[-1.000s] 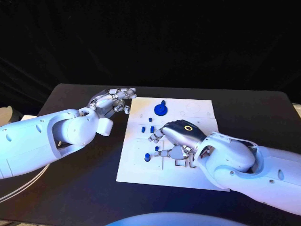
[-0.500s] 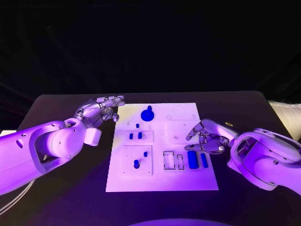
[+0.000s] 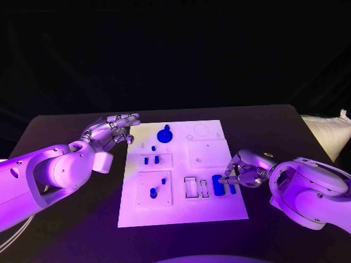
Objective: Assemble the parts on the task board
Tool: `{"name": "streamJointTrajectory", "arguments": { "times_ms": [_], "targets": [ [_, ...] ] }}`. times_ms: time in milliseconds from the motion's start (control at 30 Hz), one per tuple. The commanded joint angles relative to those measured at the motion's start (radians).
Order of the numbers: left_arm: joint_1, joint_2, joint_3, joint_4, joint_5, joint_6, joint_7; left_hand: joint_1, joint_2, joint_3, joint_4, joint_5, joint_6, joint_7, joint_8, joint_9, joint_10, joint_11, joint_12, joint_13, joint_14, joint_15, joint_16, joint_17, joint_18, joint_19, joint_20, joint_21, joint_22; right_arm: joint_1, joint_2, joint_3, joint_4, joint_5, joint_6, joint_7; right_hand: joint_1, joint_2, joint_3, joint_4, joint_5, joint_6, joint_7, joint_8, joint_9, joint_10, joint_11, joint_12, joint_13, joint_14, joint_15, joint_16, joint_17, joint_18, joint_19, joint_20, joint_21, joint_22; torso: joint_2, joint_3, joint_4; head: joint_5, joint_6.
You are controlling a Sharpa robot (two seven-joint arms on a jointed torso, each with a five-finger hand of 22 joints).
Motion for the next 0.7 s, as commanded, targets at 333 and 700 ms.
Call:
{"name": "streamJointTrajectory", "arguments": {
  "times_ms": [333, 700],
  "targets": [
    [0.0, -0.001, -0.001, 0.001, -0.003, 0.019, 0.007, 0.002, 0.011, -0.005, 0.002, 0.004, -0.006, -0.001, -0.001, 0.0, -0.008, -0.001, 0.003, 0.001, -0.004, -0.001, -0.007, -0.001, 0.012, -0.007, 0.0, -0.006, -0.001, -0.017, 0.041, -0.001, -0.026, -0.066, 0.072, -0.043, -0.032, 0.002, -0.024, 0.002, -0.013, -0.006, 0.0, 0.018, 0.01, 0.034, -0.005, 0.299, 0.355, 0.088, 0.006, 0.01, 0.18, -0.022, 0.046, -0.002, 0.014, 0.108, 0.001, -0.0005, -0.0013, 0.008, -0.009],
    [0.0, -0.003, -0.001, 0.001, -0.003, 0.02, 0.005, 0.001, 0.012, -0.007, 0.001, 0.004, -0.007, -0.001, 0.001, 0.0, -0.01, -0.001, 0.007, 0.002, -0.005, 0.0, -0.007, -0.003, 0.012, -0.007, 0.0, -0.007, -0.001, -0.048, 0.09, -0.001, -0.061, -0.111, 0.108, -0.046, -0.034, 0.003, -0.027, 0.001, -0.017, -0.005, -0.001, 0.02, 0.012, 0.034, -0.005, 0.298, 0.354, 0.089, 0.006, 0.011, 0.183, -0.023, 0.047, -0.002, 0.016, 0.111, 0.0, -0.0018, -0.0006, 0.013, -0.017]
  ]
}}
